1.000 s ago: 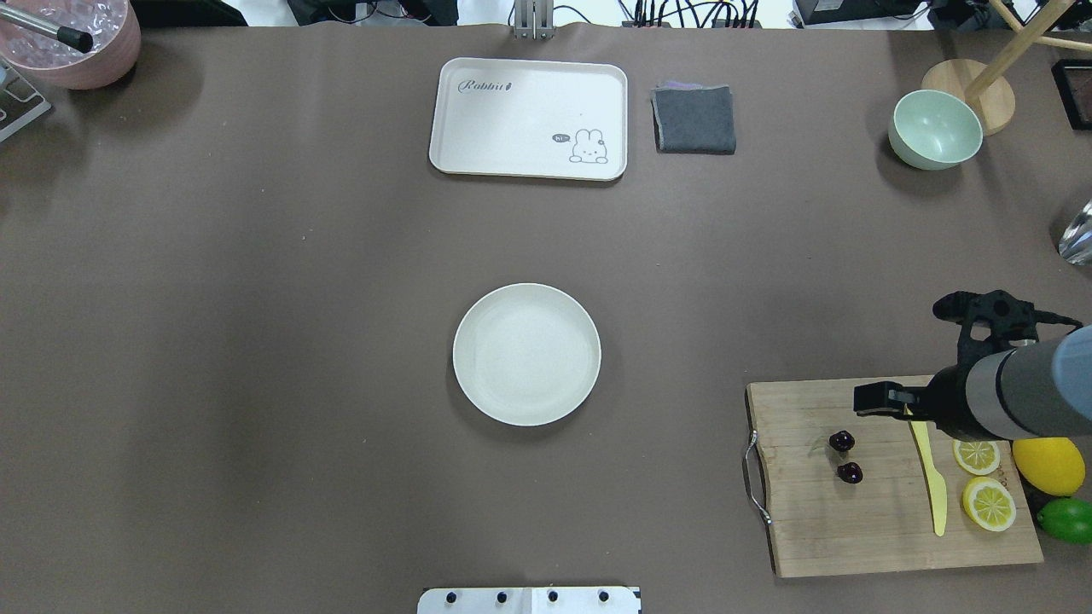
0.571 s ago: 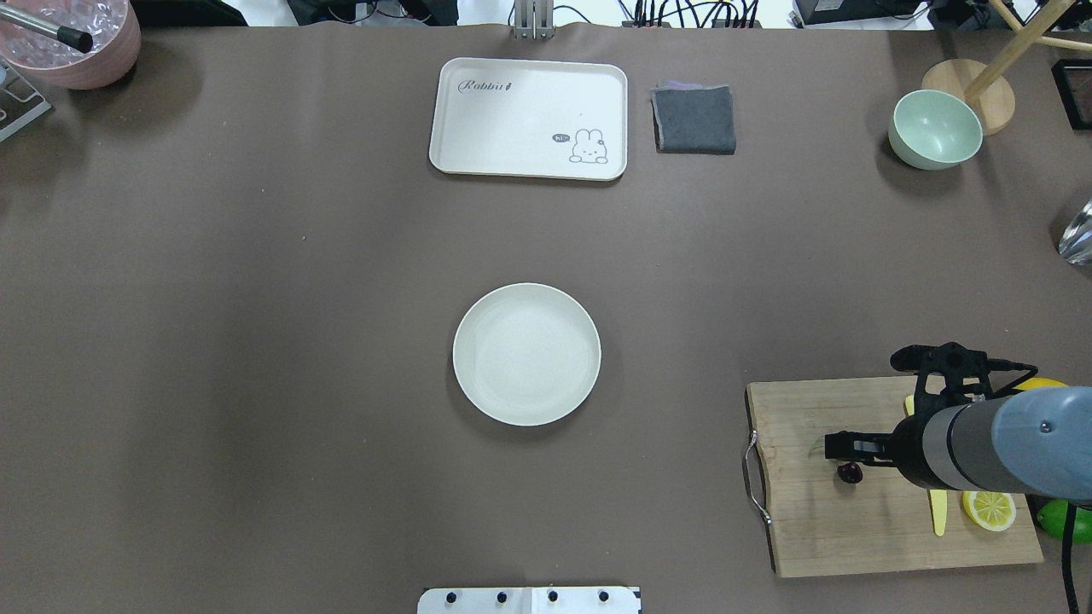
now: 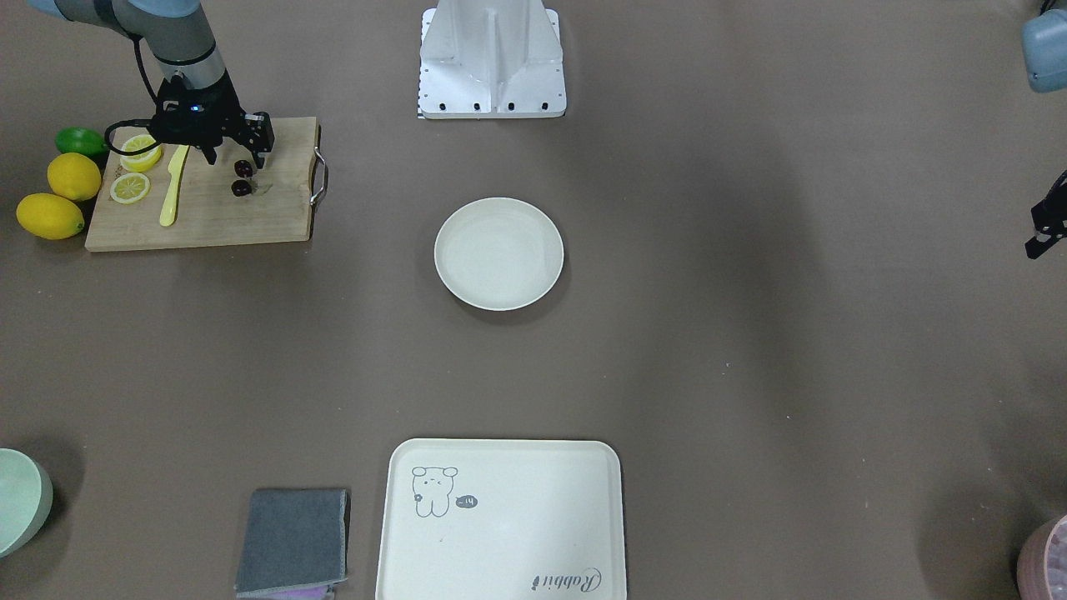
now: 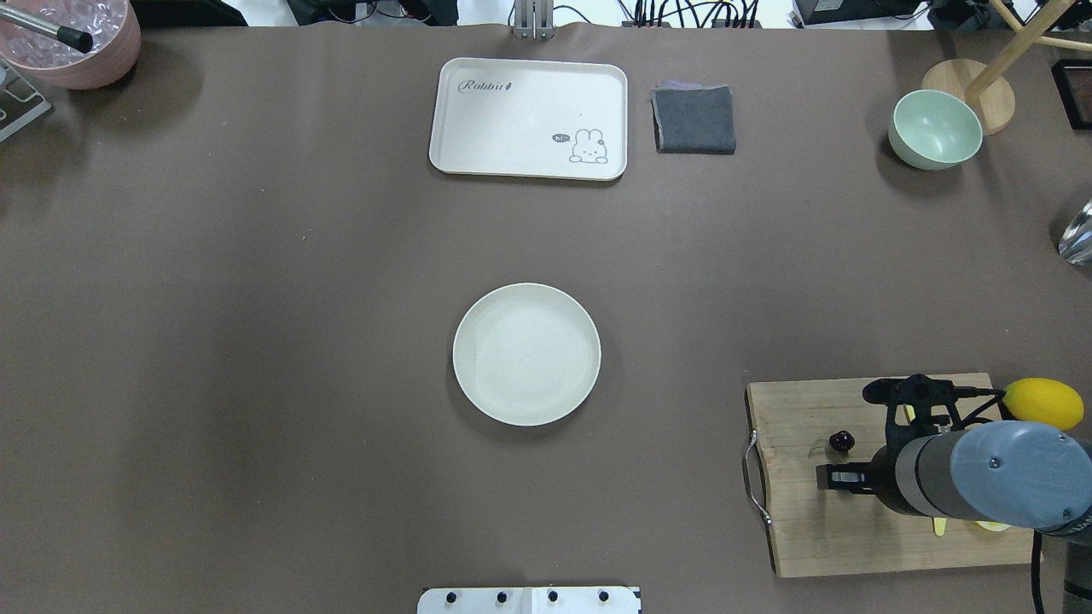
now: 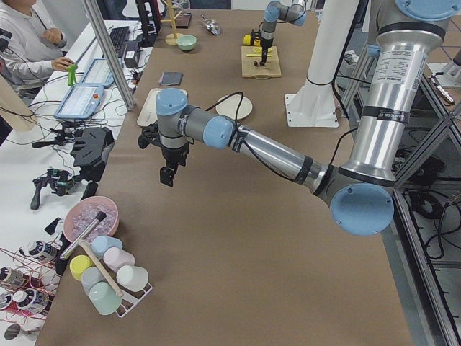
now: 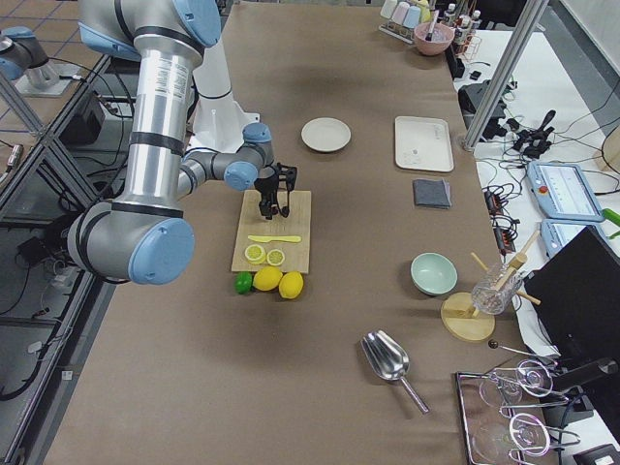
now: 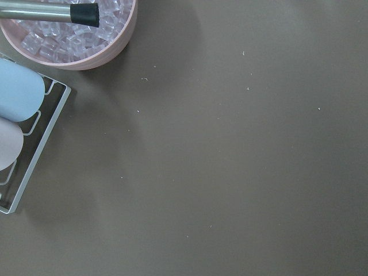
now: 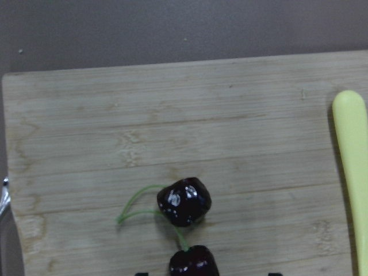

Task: Place red cherry on plate
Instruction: 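Lower the right gripper and grasp the pair of dark red cherries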

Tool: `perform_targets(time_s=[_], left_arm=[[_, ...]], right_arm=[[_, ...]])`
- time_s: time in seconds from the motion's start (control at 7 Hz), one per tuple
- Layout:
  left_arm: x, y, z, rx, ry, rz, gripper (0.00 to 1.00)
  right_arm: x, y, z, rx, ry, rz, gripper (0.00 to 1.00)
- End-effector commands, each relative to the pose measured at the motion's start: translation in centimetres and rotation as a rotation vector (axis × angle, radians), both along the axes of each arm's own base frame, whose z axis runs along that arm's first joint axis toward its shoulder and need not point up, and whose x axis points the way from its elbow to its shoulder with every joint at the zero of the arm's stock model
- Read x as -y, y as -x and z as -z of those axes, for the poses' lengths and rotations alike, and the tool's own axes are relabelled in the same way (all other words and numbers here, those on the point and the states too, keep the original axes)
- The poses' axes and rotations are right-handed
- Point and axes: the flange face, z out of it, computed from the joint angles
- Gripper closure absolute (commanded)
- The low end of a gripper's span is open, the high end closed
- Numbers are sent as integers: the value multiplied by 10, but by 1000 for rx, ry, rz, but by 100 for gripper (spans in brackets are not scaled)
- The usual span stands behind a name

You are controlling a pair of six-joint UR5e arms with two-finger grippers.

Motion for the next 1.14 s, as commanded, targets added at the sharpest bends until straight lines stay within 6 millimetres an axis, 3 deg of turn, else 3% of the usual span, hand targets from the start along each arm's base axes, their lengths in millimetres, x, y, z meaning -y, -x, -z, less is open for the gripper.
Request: perform_targets(time_s=[0.0,0.14,0.43,0.86,1.0], left_arm=[[-1,0,-2,0,0,0,2],[-3,0,-5,1,2,-1,2],[-8,1,-14,-3,-5,2,2],[-12,2,-17,-3,-3,1,2],[-12,2,-16,-3,-4,1,2]], right_arm=[[-2,4,1,2,-1,6,31],[0,2,-3,-12,-27,39,40],[8,0,-2,-14,-70,75,40],[15,18,7,8,-78,72,44],[17,15,6,6,-77,64,58]])
